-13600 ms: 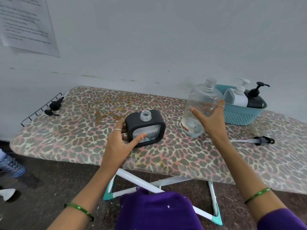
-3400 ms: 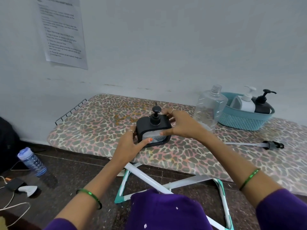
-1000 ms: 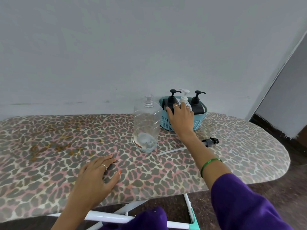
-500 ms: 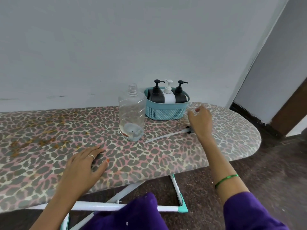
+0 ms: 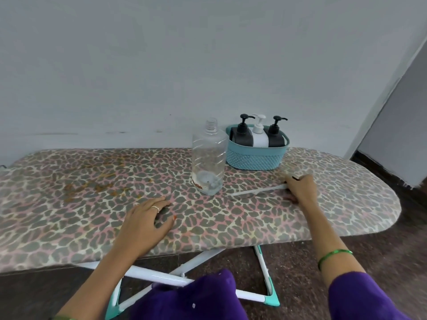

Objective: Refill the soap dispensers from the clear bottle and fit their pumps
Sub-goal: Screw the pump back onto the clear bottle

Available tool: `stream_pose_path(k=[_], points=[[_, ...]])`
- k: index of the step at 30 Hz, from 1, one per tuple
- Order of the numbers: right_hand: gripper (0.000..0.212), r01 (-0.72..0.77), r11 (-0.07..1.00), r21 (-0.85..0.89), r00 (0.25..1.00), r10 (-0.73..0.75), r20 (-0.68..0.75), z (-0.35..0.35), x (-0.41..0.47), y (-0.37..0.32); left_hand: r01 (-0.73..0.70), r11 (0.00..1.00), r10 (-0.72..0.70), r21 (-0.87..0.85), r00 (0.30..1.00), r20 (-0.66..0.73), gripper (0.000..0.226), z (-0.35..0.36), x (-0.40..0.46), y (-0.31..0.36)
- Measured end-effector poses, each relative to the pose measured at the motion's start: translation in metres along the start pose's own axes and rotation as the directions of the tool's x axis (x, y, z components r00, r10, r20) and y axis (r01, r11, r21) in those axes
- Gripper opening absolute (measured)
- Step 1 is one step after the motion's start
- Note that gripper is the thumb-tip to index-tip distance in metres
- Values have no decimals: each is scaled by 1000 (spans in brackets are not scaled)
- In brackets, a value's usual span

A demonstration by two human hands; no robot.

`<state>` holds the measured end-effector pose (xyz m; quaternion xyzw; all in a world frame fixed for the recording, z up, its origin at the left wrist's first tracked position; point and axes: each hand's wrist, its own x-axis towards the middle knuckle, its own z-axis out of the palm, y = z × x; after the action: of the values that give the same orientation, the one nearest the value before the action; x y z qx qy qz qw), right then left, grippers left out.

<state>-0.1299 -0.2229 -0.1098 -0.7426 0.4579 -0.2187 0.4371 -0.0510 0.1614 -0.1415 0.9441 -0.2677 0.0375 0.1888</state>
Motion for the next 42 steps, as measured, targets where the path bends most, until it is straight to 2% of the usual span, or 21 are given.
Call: stream_pose_path(k=[2, 6, 9, 11, 13, 17, 19, 23, 26, 31, 36, 40, 42], points=[[36, -6, 994, 112, 1000, 3, 27, -7, 0, 5, 48, 998, -49, -40, 999, -21, 59, -5, 3, 8], [26, 0, 956, 292, 999, -14, 46, -20, -1, 13, 220, 970, -219, -101, 976, 15, 101, -21, 21, 40], [32, 17, 919, 395, 999, -33, 32, -27, -1, 13, 265, 959, -253, -100, 960, 120, 122, -33, 41, 65], [42, 10, 889, 457, 999, -30, 36, -33, -4, 8, 277, 937, -251, -213, 957, 143, 132, -39, 56, 78], [41, 35, 867, 498, 998, -59, 33, -39, -9, 0, 226, 908, -202, -352, 974, 103, 136, -41, 70, 90], [41, 125, 860, 495, 991, -129, -27, -48, -24, -19, 103, 804, -154, -585, 987, -37, 135, -43, 91, 107], [41, 183, 878, 442, 983, -173, -64, -50, -33, -23, 66, 763, -137, -643, 989, -61, 132, -39, 100, 112], [39, 276, 901, 336, 961, -260, -92, -49, -49, -21, 8, 766, -116, -643, 985, -125, 108, -30, 109, 118], [40, 302, 893, 332, 953, -288, -93, -52, -58, -25, 0, 763, -133, -647, 979, -156, 97, -29, 105, 116], [48, 364, 853, 374, 931, -341, -128, -60, -65, -48, -9, 725, -163, -689, 969, -183, 100, -39, 83, 102], [49, 423, 803, 421, 905, -395, -156, -72, -75, -76, -25, 724, -129, -690, 977, -171, 96, -62, 58, 92], [45, 544, 695, 471, 838, -478, -262, -81, -89, -104, -37, 728, -77, -685, 988, -135, 99, -72, 32, 86], [43, 567, 641, 517, 814, -531, -234, -48, -110, -134, -8, 725, -128, -688, 981, -146, 95, -75, 12, 49]])
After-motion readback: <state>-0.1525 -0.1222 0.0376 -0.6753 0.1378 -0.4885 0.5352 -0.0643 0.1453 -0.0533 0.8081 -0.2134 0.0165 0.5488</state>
